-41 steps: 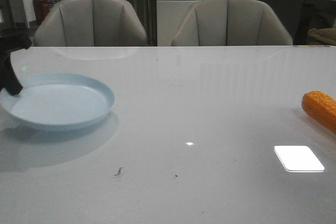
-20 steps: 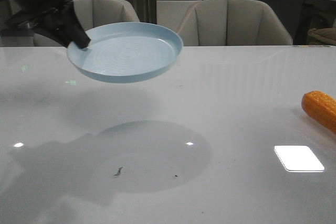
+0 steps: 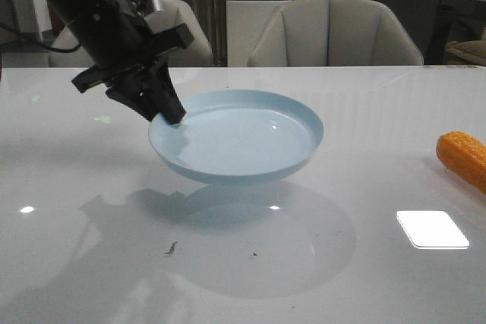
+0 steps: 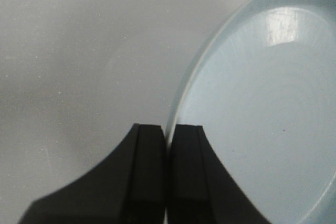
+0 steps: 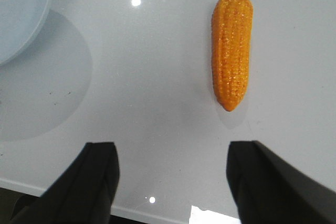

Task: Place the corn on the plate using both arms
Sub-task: 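Carry the plate toward the table center and lower it, then open the left gripper and lift it away from the plate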

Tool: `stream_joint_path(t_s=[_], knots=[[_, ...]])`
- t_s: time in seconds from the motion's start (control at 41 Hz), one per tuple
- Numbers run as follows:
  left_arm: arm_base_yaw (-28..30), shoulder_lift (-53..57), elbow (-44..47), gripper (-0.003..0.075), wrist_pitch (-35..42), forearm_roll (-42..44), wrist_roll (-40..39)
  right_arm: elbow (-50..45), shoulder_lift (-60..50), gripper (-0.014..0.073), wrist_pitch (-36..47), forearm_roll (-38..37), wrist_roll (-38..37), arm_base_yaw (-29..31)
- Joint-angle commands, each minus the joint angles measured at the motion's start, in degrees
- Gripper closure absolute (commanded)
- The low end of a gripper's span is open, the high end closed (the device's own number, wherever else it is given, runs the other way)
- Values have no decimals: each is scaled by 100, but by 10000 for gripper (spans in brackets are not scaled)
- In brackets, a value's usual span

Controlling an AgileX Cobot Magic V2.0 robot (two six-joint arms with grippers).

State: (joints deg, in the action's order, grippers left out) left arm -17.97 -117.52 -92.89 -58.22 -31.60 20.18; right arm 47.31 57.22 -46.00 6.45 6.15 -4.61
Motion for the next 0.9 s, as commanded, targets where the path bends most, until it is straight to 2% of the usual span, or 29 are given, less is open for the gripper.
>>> stream_joint_path(t_s=[0.0, 0.415, 0.488, 0.684, 0.733, 0.879], knots=[[-61, 157, -192, 633, -76, -270, 3, 194, -43, 48, 245, -10, -14, 14], [-61, -273, -192, 622, -267, -241, 3, 194, -43, 50, 243, -10, -14, 14], [-71, -287, -192, 587, -320, -115, 3, 194, -43, 50, 243, -10, -14, 14], [-118, -287, -192, 363, -456, 243, 3, 194, -43, 50, 243, -10, -14, 14], [-118, -287, -192, 333, -442, 243, 3, 194, -43, 50, 243, -10, -14, 14], [-118, -287, -357, 342, -475, 219, 3, 194, -43, 50, 237, -10, -14, 14]])
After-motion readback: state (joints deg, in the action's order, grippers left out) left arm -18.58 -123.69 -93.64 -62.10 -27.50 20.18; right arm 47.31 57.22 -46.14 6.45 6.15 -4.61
